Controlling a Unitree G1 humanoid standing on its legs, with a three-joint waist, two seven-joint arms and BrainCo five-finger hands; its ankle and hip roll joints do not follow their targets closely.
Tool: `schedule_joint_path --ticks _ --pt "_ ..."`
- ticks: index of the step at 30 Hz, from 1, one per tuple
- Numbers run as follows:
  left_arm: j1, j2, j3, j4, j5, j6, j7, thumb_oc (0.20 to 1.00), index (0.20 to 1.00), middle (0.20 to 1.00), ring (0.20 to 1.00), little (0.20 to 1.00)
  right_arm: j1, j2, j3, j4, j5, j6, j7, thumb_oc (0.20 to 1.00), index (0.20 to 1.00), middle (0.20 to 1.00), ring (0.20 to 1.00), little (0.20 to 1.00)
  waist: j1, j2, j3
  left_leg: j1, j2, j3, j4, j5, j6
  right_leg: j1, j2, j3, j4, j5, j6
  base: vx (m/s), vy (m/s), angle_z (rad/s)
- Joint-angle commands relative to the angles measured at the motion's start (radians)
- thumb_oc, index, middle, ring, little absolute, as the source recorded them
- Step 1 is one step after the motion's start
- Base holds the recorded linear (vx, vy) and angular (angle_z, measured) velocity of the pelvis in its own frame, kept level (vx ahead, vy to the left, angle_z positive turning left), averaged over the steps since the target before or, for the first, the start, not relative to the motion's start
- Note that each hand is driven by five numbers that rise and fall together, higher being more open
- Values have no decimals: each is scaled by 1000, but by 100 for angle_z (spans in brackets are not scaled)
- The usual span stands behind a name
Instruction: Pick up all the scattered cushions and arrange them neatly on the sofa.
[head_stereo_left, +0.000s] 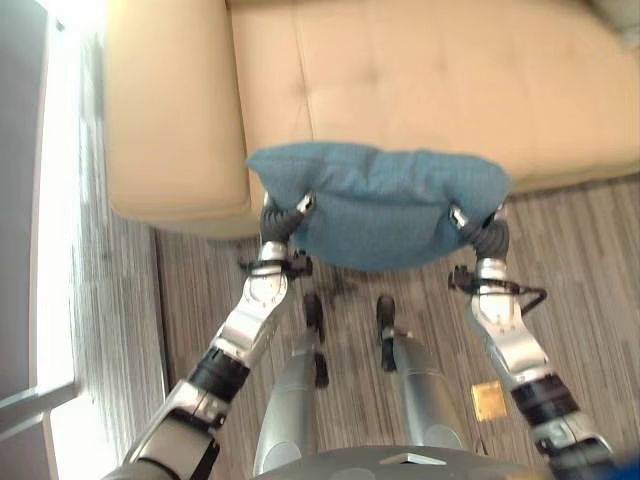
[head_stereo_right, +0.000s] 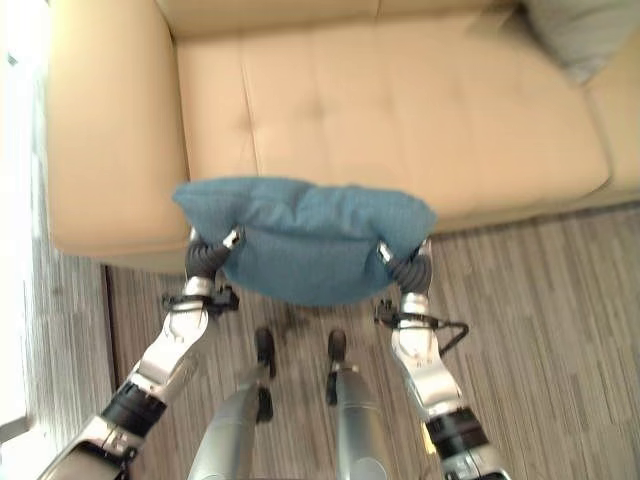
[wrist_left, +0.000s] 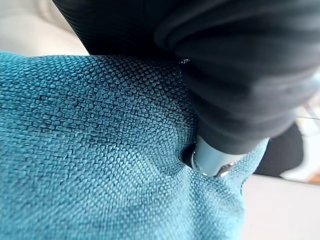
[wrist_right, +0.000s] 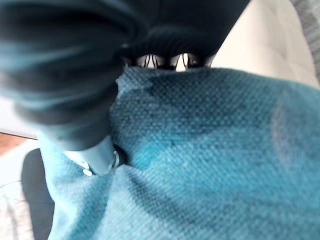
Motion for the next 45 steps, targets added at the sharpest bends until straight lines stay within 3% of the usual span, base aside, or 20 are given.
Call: schedule_joint_path --ticks 1,7,9,11,14,15,20,23,26,28,31,32,33,36,40,45 --pt "-150 -25 -30 -80 57 -101 -71 200 200 200 200 200 -157 -14 -24 -70 -42 -95 56 200 200 200 200 200 0 16 20 88 8 -75 -13 -81 -61 70 15 -7 -93 21 46 87 -20 -12" --pt "3 -10 5 -112 46 -90 -105 200 200 200 200 200 6 -26 -74 -137 -88 -86 76 200 200 200 200 200 -18 7 -46 276 32 -44 -63 -90 -76 284 54 3 -186 7 44 89 -59 -9" --pt "20 -18 4 -103 44 -85 -110 200 200 200 200 200 38 -29 -85 -147 -108 -82 71 200 200 200 200 200 -28 4 -51 303 48 -31 -45 -100 -87 326 62 5 -186 -14 34 4 -91 8" --pt "63 -34 8 -88 37 -76 -119 200 200 200 200 200 84 -38 -89 -149 -125 -72 76 200 200 200 200 200 -36 -14 -63 314 68 -16 60 -130 -99 392 78 17 -187 -39 11 1 -120 10" --pt "86 -44 6 -88 33 -70 -121 200 200 200 200 200 100 -45 -97 -153 -124 -64 81 200 200 200 200 200 -27 -33 -59 271 50 -48 180 -148 -82 414 78 42 -188 -34 4 -18 -40 -13" --pt "93 -44 4 -92 37 -67 -119 200 200 200 200 200 102 -45 -106 -160 -124 -62 78 200 200 200 200 200 -25 -38 -67 250 29 -67 159 -156 -70 419 78 54 -196 -31 7 47 21 -24" --pt "88 -43 10 -103 53 -48 -111 200 200 200 200 200 87 -37 -111 -166 -110 -57 67 200 200 200 200 200 0 -35 -69 165 -25 -88 103 -95 -60 446 98 106 -217 -29 8 85 53 -24" --pt "103 -43 16 -118 54 -55 -118 200 200 200 200 200 76 -30 -99 -173 -114 -60 77 200 200 200 200 200 14 -26 -79 208 -41 -113 51 -99 -47 454 106 137 -215 -35 15 172 134 -60" --pt "110 -31 21 -134 49 -53 -122 200 200 200 200 200 37 -24 -76 -176 -130 -49 93 200 200 200 200 200 31 -16 -86 260 -38 -79 29 -120 -14 447 85 165 -149 -60 40 184 195 -67" --pt "106 -20 22 -143 49 -51 -124 200 200 200 200 200 10 -13 -62 -184 -155 -44 103 200 200 200 200 200 44 -2 -56 314 -38 -45 19 -141 28 360 62 175 75 -44 88 165 260 -91" --pt "105 -13 27 -144 60 -55 -123 200 200 200 200 200 4 1 -47 -182 -163 -46 108 200 200 200 200 200 46 10 -41 345 -34 -24 6 -156 38 291 33 124 146 -22 107 105 77 -75" --pt "121 -15 36 -146 49 -61 -130 200 200 200 200 200 -4 3 -41 -179 -159 -42 116 200 200 200 200 200 51 12 -45 386 -39 -3 -19 -174 37 261 -5 44 34 5 98 288 -45 -98" --pt "128 -19 43 -147 40 -64 -133 200 200 200 200 200 -11 -1 -38 -177 -152 -40 124 200 200 200 200 200 48 12 -40 411 -41 3 -30 -186 35 227 -13 0 -36 44 101 307 -89 -105" --pt "128 -23 49 -140 39 -65 -138 200 200 200 200 200 -8 -5 -42 -179 -151 -37 128 200 200 200 200 200 40 14 -36 430 -43 -4 -39 -193 30 211 -9 -23 -69 65 107 154 -103 -34" --pt "126 -39 45 -145 27 -74 -154 200 200 200 200 200 24 -18 -72 -187 -160 -42 119 200 200 200 200 200 31 -1 -54 440 -41 -21 -8 -228 -2 287 12 -6 -142 56 78 160 -191 42" --pt "117 -58 33 -136 13 -69 -152 200 200 200 200 200 43 -37 -89 -189 -157 -42 110 200 200 200 200 200 22 -15 -52 366 1 -13 216 -230 -60 370 16 -42 -182 32 43 107 -178 32"
